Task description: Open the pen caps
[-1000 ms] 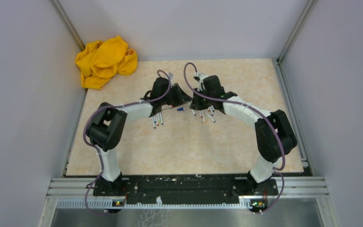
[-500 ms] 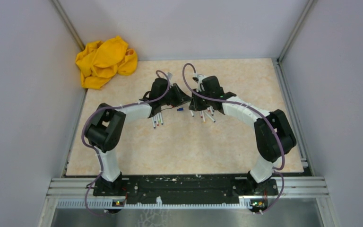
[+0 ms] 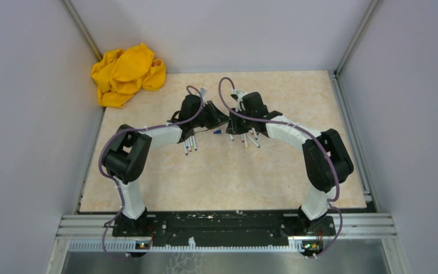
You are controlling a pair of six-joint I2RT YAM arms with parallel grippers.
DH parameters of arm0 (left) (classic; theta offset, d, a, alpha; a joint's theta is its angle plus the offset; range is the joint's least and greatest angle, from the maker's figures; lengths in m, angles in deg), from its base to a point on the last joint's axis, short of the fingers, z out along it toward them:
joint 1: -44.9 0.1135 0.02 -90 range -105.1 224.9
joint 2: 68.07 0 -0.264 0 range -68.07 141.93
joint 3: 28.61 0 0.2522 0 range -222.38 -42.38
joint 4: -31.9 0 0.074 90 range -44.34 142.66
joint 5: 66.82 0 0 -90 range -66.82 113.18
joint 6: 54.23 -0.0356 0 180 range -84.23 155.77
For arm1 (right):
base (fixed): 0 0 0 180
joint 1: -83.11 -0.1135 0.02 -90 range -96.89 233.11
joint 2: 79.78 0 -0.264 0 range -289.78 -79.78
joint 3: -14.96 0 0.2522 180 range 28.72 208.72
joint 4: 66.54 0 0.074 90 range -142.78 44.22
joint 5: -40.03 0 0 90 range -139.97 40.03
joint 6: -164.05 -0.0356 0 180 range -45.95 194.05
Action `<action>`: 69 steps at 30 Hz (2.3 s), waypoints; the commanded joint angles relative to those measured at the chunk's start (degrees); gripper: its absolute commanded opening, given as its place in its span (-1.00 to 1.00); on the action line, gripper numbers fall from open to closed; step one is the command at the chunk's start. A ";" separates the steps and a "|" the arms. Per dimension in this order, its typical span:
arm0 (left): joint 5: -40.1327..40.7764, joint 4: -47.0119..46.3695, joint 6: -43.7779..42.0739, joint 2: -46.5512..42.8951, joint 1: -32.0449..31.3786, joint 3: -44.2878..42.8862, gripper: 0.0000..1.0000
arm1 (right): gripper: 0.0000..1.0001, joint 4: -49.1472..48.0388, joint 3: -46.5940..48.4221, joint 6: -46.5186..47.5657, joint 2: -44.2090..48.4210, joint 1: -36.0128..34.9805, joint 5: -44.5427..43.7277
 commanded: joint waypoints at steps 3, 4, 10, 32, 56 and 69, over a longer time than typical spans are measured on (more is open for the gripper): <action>-1.72 -3.29 2.10 -1.65 0.20 0.58 -1.00 | -0.62 -2.31 3.42 0.13 -0.80 -0.83 0.97; -1.59 -3.29 2.14 -1.58 0.20 0.58 -1.00 | -0.69 -2.38 3.46 0.06 -0.98 -0.83 1.04; 3.94 -2.32 2.43 -1.46 0.52 1.37 -1.00 | -1.00 -2.90 1.77 0.15 -1.22 -1.15 1.29; 12.88 4.09 4.39 1.70 10.53 -5.41 -1.00 | -1.00 -5.14 -9.09 -0.48 5.82 -3.16 -0.83; 6.89 5.75 8.65 2.88 16.32 -11.60 -1.00 | -1.00 -7.70 -14.48 -0.76 8.29 -8.29 -4.46; 10.68 11.50 -0.97 -0.67 14.66 -4.03 -1.00 | -1.00 2.52 -5.96 1.86 10.42 -5.00 -16.74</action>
